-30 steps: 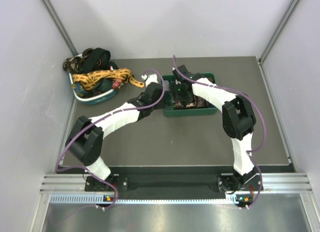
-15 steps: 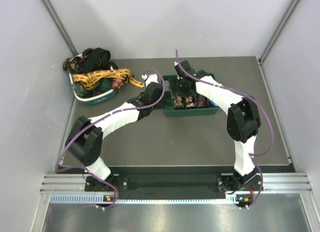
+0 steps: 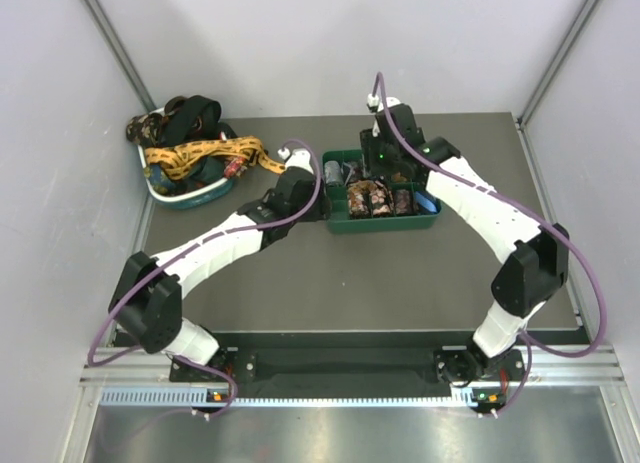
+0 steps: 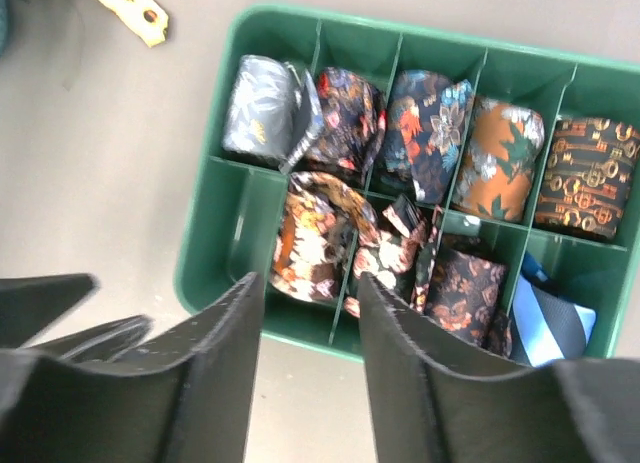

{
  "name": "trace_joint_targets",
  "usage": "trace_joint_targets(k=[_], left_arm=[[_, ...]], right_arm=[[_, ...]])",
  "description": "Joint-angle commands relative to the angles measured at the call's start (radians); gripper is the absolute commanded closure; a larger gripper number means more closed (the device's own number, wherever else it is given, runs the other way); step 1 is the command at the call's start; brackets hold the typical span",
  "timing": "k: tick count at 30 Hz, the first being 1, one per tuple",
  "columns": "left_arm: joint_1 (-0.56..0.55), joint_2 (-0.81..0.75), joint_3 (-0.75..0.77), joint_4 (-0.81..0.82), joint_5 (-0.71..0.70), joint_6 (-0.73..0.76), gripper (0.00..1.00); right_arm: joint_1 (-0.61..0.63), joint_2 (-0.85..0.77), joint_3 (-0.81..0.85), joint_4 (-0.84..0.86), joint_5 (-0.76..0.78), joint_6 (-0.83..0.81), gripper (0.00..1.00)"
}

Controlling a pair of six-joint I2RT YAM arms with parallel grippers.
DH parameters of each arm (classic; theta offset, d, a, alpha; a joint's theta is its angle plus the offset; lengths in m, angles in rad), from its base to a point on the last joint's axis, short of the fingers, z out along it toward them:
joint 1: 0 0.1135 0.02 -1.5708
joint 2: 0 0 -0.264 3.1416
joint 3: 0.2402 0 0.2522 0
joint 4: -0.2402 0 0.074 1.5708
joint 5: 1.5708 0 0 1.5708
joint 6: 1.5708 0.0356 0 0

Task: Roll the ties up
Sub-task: Place the rolled tie into the container

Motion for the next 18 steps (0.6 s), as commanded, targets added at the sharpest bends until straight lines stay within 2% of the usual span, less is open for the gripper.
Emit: trace_joint_targets(k=[1, 3, 4, 5, 6, 7, 8, 10, 11, 13, 15, 18], left_arm=[[0.002, -0.076, -0.033, -0.02, 0.021, 0.034, 0.34], [0.002, -0.122, -0.07, -0.033, 0.03, 0.039, 0.25], [0.0, -0.141, -0.086, -0.034, 0.035, 0.047, 0.06], [0.002, -0.18, -0.104, -0.036, 0.034, 0.053, 0.01], [0.002, -0.205, -0.147, -0.03, 0.027, 0.056, 0.01], [0.004, -0.229, -0.17, -0.022, 0.014, 0.058, 0.01], [0.002, -0.283, -0.196, -0.01, 0.017, 0.059, 0.01], [0.002, -0.341, -0.286, 0.042, 0.032, 0.073, 0.01], [0.002, -0.402, -0.32, 0.059, 0.043, 0.079, 0.01], [0.002, -0.491, -0.415, 0.113, 0.053, 0.103, 0.01], [0.002, -0.547, -0.506, 0.148, 0.05, 0.113, 0.01], [0.002, -0.638, -0.599, 0.185, 0.03, 0.122, 0.01]], right_arm=[[-0.007, -0.039, -0.058, 0.028, 0.013, -0.027, 0.61], [-0.007, -0.102, -0.177, 0.094, 0.002, -0.036, 0.67], [-0.007, -0.191, -0.232, 0.133, -0.013, -0.052, 0.68], [-0.007, -0.242, -0.351, 0.227, -0.018, -0.059, 0.66], [-0.005, -0.295, -0.419, 0.275, -0.022, -0.065, 0.49], [-0.007, -0.405, -0.487, 0.33, -0.024, -0.079, 0.38], [-0.007, -0.462, -0.618, 0.375, -0.01, -0.081, 0.28], [-0.005, -0.634, -0.751, 0.504, 0.045, -0.078, 0.13], [-0.007, -0.691, -0.874, 0.539, 0.062, -0.079, 0.1], [-0.007, -0.841, -0.982, 0.625, 0.1, -0.069, 0.03], [-0.005, -0.926, -1.098, 0.709, 0.096, -0.059, 0.0], [-0.005, -1.061, -1.2, 0.722, 0.103, -0.026, 0.0]])
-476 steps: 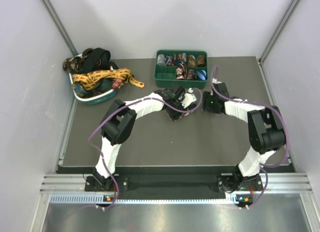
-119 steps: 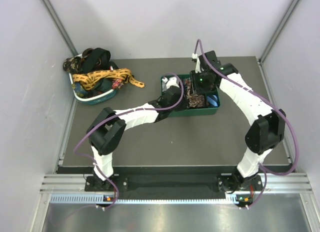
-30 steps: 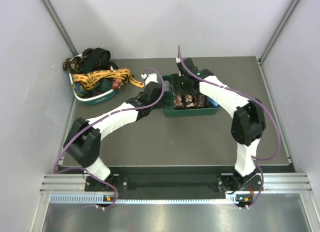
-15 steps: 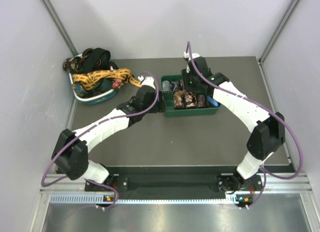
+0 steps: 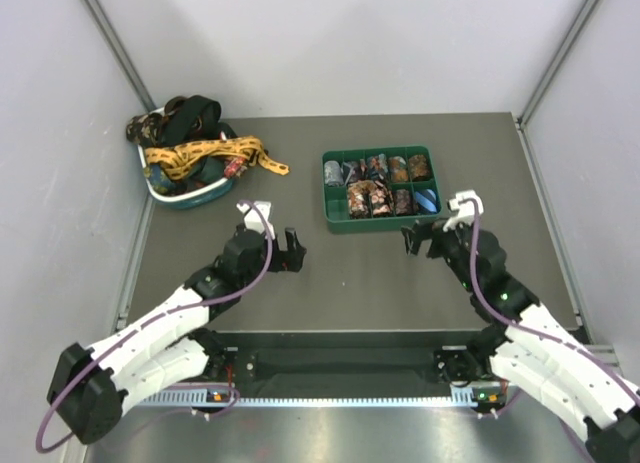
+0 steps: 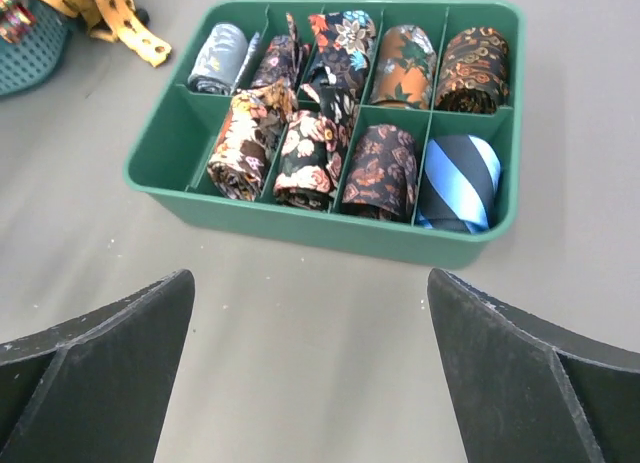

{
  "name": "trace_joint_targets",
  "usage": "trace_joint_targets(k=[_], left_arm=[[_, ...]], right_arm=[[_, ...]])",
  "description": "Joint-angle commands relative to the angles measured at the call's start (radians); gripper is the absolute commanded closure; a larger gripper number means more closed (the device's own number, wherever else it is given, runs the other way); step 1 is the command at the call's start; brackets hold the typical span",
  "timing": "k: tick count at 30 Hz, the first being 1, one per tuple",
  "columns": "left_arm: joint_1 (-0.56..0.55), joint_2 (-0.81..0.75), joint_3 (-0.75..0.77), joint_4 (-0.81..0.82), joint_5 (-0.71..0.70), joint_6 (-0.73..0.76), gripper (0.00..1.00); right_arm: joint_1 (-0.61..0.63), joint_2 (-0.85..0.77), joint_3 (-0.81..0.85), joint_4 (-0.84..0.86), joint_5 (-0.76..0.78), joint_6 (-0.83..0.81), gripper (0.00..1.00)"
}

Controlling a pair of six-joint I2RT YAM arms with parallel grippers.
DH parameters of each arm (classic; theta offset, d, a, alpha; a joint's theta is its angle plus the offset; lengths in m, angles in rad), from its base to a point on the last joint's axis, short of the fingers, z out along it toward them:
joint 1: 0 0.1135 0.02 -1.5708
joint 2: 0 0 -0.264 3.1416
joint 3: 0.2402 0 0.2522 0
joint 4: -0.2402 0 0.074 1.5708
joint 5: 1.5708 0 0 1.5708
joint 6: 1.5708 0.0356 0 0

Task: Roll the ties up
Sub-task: Place the rolled tie into the container

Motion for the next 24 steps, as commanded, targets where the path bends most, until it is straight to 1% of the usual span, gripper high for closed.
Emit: trace_joint_targets(k=[1, 3, 5, 7, 9, 10, 12, 15, 19, 21, 24], left_arm=[[0.0, -0.083, -0.091, 0.178, -0.008, 0.034, 0.01], [0.002, -0.12, -0.166, 0.243, -0.009, 0.049, 0.01], [0.002, -0.142, -0.202, 0.262, 0.008, 0.069, 0.01], [0.002, -0.152, -0.219, 0.257, 0.047, 0.132, 0.02], [0.0, -0.162, -0.251, 0.265, 0.066, 0.123, 0.02], [0.0, -0.169, -0.268, 0.289, 0.082, 0.13, 0.03], [0.002, -0.176, -0.311, 0.338, 0.084, 0.13, 0.03], [0.002, -0.189, -0.322, 0.342, 0.073, 0.121, 0.03], [0.002, -0.189, -0.329, 0.339, 0.07, 0.112, 0.03], [0.0, -0.192, -0.331, 0.337, 0.062, 0.109, 0.03], [0.0, -0.194, -0.331, 0.336, 0.057, 0.107, 0.03]], right_arm=[[-0.004, -0.116, -0.091, 0.149, 0.035, 0.043, 0.0], [-0.004, -0.17, -0.189, 0.171, 0.018, 0.063, 0.0], [-0.006, -0.25, -0.276, 0.185, 0.032, 0.097, 0.0], [-0.004, -0.334, -0.326, 0.192, 0.067, 0.105, 0.0], [-0.006, -0.417, -0.34, 0.157, 0.07, 0.097, 0.0], [-0.006, -0.434, -0.364, 0.163, 0.069, 0.106, 0.0], [-0.004, -0.462, -0.383, 0.176, 0.078, 0.132, 0.0], [-0.004, -0.448, -0.38, 0.174, 0.078, 0.146, 0.0], [-0.006, -0.363, -0.352, 0.176, 0.075, 0.149, 0.0], [-0.006, -0.335, -0.351, 0.192, 0.049, 0.143, 0.0], [-0.006, -0.33, -0.354, 0.203, 0.041, 0.139, 0.0]])
